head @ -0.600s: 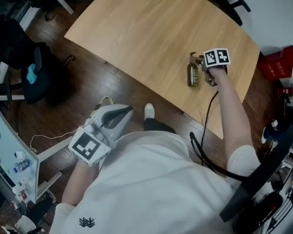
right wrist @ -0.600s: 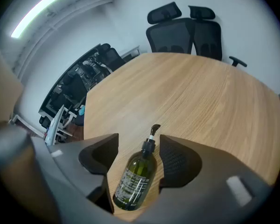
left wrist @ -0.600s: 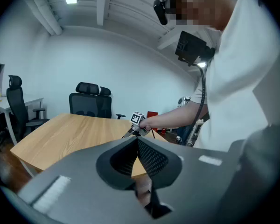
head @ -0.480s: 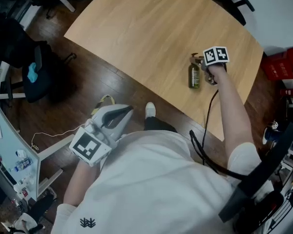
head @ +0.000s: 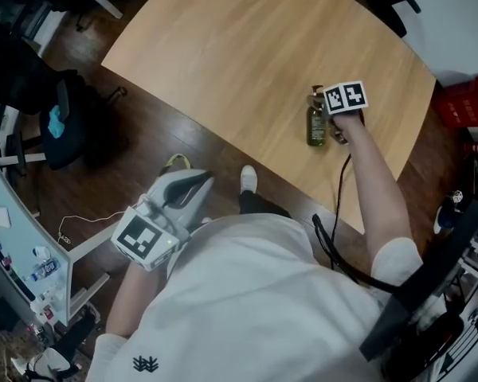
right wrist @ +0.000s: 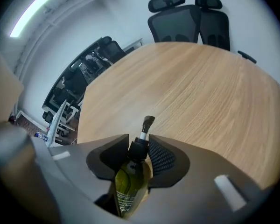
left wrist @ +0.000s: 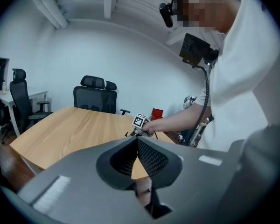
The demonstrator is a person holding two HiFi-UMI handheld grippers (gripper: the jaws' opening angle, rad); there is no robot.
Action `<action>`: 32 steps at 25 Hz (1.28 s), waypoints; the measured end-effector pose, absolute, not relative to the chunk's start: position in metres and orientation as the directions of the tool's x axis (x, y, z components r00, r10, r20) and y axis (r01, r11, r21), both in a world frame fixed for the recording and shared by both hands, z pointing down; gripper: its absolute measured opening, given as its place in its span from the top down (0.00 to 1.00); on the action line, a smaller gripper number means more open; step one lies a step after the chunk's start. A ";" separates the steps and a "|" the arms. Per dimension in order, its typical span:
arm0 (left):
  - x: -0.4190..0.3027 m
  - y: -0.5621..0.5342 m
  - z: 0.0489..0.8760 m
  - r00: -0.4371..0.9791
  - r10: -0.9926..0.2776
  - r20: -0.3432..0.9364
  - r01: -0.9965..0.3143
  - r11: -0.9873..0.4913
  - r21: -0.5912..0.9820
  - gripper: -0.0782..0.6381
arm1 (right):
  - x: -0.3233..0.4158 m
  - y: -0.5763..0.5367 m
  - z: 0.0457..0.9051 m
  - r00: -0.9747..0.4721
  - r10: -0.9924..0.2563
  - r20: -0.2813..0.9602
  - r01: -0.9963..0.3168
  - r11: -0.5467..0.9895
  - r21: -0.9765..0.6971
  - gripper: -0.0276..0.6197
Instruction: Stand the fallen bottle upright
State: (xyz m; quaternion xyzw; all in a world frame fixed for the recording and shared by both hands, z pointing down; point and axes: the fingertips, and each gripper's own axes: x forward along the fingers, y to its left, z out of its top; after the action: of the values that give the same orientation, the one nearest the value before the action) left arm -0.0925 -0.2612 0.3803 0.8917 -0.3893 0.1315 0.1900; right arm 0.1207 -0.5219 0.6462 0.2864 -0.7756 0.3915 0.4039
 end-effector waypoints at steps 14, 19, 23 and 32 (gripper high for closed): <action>-0.072 -0.265 0.378 0.724 -0.576 0.380 -0.675 -0.705 0.216 0.89 | 0.120 -0.529 0.536 -0.544 -0.601 0.585 -0.742 0.671 -0.001 0.77; -0.070 -0.262 0.378 0.738 -0.554 0.386 -0.655 -0.724 0.214 0.89 | 0.127 -0.511 0.535 -0.511 -0.682 0.523 -0.768 0.636 0.079 0.78; -0.067 -0.258 0.373 0.754 -0.541 0.373 -0.636 -0.742 0.211 0.89 | 0.123 -0.516 0.537 -0.500 -0.690 0.523 -0.770 0.631 0.096 0.77; -0.093 -0.230 0.365 0.760 -0.556 0.338 -0.629 -0.759 0.167 0.89 | 0.139 -0.535 0.535 -0.442 -0.716 0.541 -0.851 0.525 0.000 0.57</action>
State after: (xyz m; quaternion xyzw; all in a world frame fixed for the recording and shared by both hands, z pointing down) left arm -0.0927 -0.2305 0.3647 0.9280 -0.3193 0.1351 0.1362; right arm 0.1391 -0.5347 0.5349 0.4677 -0.8378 0.1375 0.2460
